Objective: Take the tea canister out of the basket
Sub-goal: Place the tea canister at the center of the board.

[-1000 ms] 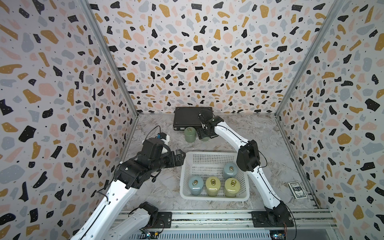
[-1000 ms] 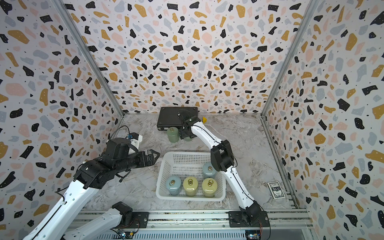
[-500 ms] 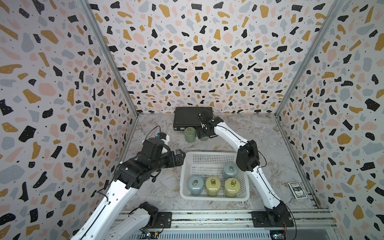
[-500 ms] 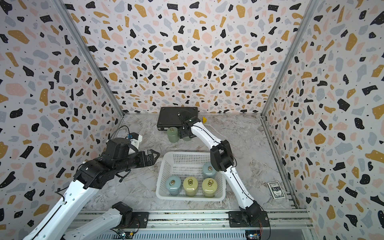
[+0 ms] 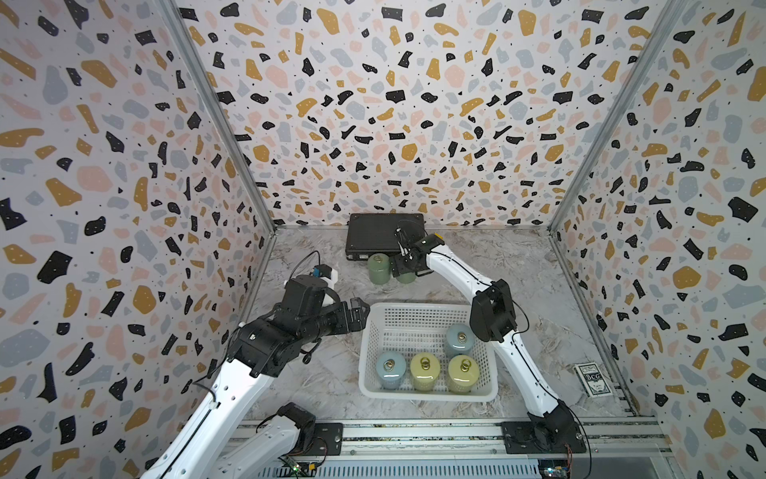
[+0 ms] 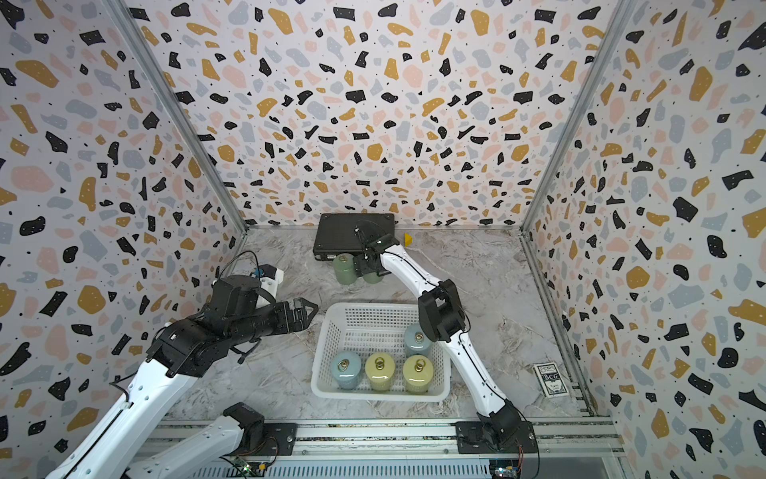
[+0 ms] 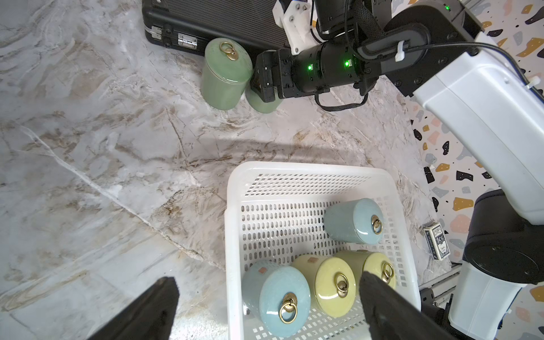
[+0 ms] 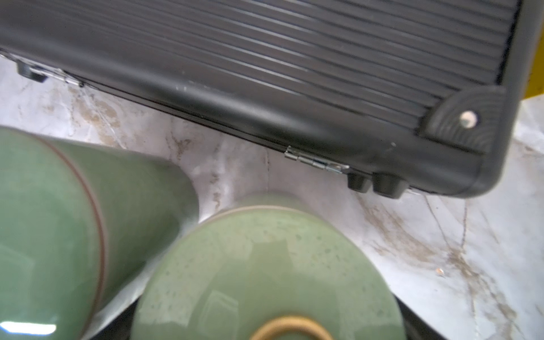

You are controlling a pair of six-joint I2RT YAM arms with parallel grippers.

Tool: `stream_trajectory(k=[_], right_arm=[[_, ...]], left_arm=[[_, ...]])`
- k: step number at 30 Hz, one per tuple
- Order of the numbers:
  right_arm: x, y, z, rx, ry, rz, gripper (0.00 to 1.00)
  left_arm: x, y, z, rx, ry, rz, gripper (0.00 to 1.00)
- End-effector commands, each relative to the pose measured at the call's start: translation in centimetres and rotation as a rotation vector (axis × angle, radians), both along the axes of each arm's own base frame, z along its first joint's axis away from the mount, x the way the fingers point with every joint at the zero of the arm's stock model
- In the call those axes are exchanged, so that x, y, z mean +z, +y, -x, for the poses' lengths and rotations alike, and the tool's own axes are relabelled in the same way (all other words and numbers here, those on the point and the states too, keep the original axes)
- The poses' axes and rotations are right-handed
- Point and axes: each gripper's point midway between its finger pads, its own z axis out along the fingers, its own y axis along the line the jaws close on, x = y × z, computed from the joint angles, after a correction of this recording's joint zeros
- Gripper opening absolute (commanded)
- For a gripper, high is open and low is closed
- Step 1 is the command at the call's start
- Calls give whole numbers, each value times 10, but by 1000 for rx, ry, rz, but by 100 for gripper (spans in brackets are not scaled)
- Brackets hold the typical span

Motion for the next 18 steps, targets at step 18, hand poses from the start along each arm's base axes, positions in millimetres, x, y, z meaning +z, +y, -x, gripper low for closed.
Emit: stream_trajectory(k=[18], right_arm=[[131, -18, 21, -1, -132, -81, 99]], left_arm=[[11, -7, -1, -53, -1, -8, 100]])
